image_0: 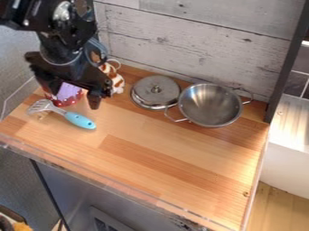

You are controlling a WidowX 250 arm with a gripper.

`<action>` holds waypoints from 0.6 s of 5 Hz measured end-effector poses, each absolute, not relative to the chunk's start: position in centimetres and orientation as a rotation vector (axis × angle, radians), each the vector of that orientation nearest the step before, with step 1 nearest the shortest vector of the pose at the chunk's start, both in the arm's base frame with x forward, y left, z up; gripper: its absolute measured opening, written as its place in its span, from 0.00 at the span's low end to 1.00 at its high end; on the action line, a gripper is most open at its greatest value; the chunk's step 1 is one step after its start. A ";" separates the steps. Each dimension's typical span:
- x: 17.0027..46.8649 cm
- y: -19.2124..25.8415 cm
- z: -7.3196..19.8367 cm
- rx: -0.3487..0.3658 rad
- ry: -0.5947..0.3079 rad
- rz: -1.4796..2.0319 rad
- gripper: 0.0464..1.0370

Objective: Move the blue spatula from the left bottom side to the right bottom side of the table

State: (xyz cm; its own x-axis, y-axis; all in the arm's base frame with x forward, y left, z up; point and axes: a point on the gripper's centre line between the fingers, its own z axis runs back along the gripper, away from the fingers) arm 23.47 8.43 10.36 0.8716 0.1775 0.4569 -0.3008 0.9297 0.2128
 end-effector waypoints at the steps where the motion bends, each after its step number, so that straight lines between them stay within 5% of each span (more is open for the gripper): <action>1: 23.1 9.6 9.7 0.231 -0.432 0.529 0.96; 3: 24.2 10.2 7.9 0.133 -0.349 0.893 0.96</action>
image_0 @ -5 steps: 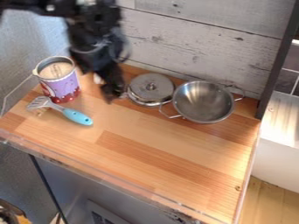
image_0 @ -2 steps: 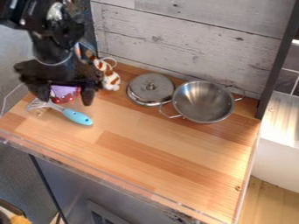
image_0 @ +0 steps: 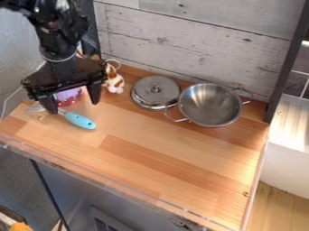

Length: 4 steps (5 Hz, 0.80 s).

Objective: Move the blue spatula from the left bottom side to the right bottom side of the table

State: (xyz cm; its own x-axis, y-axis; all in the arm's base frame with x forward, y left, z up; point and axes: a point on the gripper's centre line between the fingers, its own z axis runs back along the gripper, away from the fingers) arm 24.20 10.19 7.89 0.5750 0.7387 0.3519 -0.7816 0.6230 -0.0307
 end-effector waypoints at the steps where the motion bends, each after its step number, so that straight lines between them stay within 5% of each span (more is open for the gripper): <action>1: 23.9 10.7 7.1 0.150 -0.338 1.063 0.96; 4: 25.0 11.7 4.7 0.170 -0.308 1.163 0.96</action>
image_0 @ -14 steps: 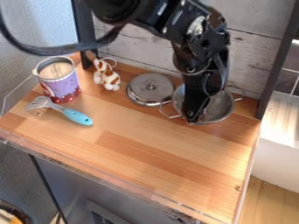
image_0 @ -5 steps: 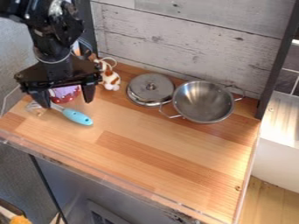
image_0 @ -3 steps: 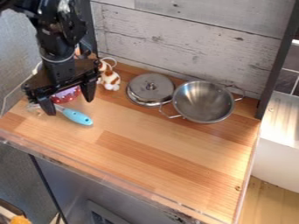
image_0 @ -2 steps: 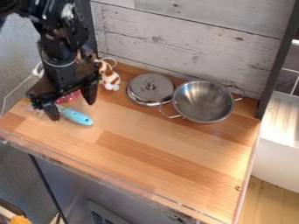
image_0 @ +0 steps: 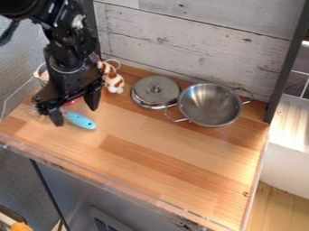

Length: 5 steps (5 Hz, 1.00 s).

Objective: Move the blue spatula from the left bottom side to the right bottom side of the table

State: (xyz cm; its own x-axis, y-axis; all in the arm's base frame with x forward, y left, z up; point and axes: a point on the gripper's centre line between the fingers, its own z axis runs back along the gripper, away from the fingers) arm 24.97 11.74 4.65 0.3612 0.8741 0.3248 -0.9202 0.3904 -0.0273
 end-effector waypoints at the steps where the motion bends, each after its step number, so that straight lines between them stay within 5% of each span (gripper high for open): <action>1: 25.0 12.9 3.7 0.168 -0.279 1.202 0.96; 4: 26.1 12.4 1.6 0.155 -0.249 1.196 0.93; 5: 26.4 12.2 1.0 0.144 -0.245 1.176 0.64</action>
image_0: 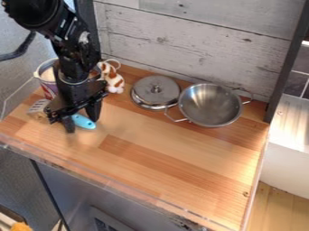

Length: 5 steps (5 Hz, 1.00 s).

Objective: Move the blue spatula from the left bottom side to the right bottom side of the table

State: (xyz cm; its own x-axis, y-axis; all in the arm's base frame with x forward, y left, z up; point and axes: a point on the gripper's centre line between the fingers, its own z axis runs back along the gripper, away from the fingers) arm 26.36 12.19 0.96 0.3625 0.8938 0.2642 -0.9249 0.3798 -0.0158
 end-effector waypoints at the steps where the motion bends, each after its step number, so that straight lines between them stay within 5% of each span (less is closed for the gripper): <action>1: 26.6 12.1 1.0 0.148 -0.256 1.153 0.36; 3: 26.1 11.3 1.0 0.157 -0.252 1.128 0.29; 5: 25.3 10.3 4.6 0.148 -0.311 1.182 0.29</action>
State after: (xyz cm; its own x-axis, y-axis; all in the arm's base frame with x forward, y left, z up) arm 25.31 10.32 4.58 0.3428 0.8851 0.3149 -0.9256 0.3756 -0.0480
